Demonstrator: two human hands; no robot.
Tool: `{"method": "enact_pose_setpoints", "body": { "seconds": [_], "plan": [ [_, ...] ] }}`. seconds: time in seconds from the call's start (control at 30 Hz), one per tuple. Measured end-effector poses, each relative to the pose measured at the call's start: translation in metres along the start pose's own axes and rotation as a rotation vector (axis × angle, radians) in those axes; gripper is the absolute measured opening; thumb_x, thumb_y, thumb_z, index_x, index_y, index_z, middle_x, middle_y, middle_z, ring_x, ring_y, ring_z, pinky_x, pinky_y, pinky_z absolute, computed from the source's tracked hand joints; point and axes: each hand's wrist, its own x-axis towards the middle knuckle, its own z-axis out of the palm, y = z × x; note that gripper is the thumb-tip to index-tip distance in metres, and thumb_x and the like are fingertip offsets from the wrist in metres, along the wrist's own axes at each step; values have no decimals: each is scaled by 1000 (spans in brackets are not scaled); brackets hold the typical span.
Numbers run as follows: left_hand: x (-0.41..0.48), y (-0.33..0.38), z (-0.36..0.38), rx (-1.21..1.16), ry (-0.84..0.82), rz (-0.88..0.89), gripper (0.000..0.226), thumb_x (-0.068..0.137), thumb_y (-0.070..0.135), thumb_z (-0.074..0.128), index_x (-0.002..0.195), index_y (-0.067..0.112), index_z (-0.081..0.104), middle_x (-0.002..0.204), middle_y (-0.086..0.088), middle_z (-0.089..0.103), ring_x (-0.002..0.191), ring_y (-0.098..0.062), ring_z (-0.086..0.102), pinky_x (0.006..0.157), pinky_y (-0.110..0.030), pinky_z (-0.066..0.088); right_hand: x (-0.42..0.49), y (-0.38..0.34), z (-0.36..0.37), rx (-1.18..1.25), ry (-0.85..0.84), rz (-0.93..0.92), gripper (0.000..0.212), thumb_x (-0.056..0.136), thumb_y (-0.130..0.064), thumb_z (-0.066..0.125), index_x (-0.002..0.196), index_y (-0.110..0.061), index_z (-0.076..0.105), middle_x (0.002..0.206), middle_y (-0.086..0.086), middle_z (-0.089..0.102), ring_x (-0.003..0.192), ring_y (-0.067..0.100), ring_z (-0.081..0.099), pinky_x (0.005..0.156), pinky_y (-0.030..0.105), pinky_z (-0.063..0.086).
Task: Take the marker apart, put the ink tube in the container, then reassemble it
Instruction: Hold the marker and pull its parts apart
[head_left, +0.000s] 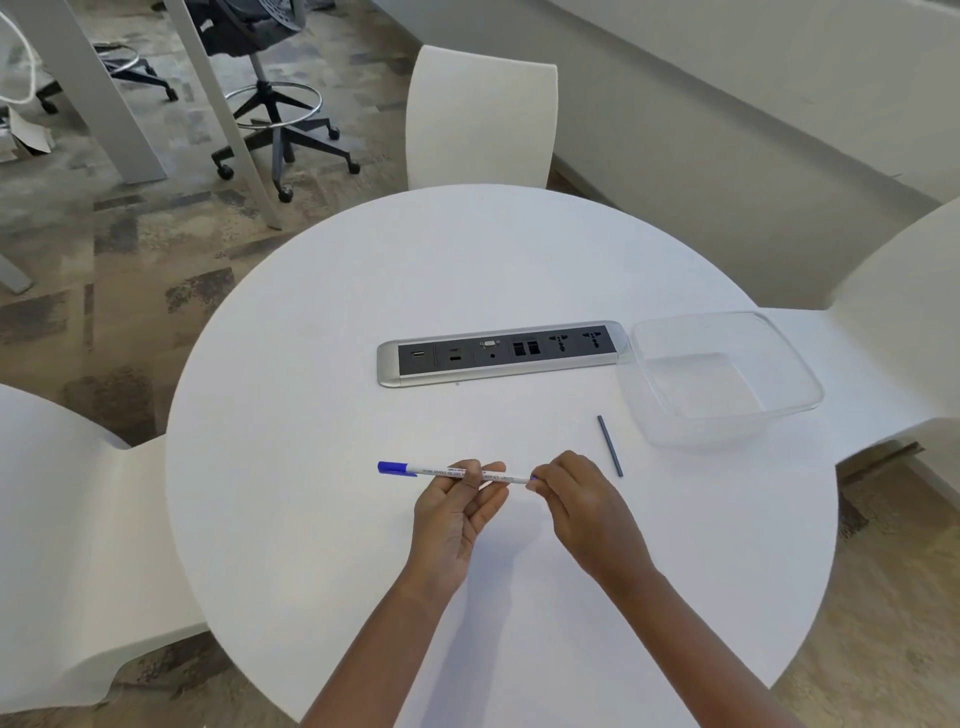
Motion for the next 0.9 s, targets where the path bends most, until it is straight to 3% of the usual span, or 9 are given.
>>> {"method": "enact_pose_setpoints", "body": {
  "seconds": [0.17,0.27,0.4,0.5,0.6,0.67,0.8,0.9],
  "plan": [
    [-2,7,-2,40,-35,20,12,90,4,49,80,5,56,68,-6,75,64,-16,72,54,-19,57,1,-5,0,192,-110,115,15,88,-3,52,77,2,60,69,9,47,67,22,43,58,19,28],
    [-2,10,-4,87,-61,59,13,90,4,50,78,6,54,66,-6,75,64,-15,72,55,-18,57,3,-8,0,326,-164,249,20,88,-4,52,69,-3,59,67,3,43,66,19,40,56,14,29],
    [-1,15,-5,139,-123,116,14,89,3,50,76,7,52,67,-6,75,67,-15,72,58,-18,57,7,-13,-3,565,-206,483,40,85,-2,52,50,-21,50,60,0,46,58,12,41,55,22,29],
    [-1,16,-5,176,-152,133,16,89,2,49,75,8,53,67,-5,75,68,-15,72,58,-18,56,11,-12,-10,776,-308,621,41,86,-1,50,49,-16,54,52,-1,46,45,6,40,50,20,33],
    [-3,16,-4,185,-143,137,15,88,2,51,75,7,54,68,-5,75,67,-14,72,58,-18,56,14,-9,-16,904,-424,705,37,91,-8,49,55,-12,58,53,-1,48,46,8,43,46,15,38],
    [-4,16,-1,170,-120,139,13,88,4,52,76,6,56,68,-6,75,67,-14,72,59,-18,57,13,-11,-15,827,-395,667,36,92,-12,47,59,-14,59,57,-1,51,52,10,46,49,15,41],
    [-6,16,3,126,-75,129,10,87,3,54,79,4,59,69,-6,76,69,-16,73,59,-18,57,3,-15,-11,291,-178,325,9,89,-16,54,84,-13,60,75,4,59,72,18,53,65,27,43],
    [-9,14,5,109,-56,122,10,88,3,54,80,4,60,69,-6,76,69,-17,73,59,-19,58,0,-16,-12,126,-77,168,6,86,-11,59,85,-5,61,78,11,61,73,25,55,62,33,46]
  ]
}}
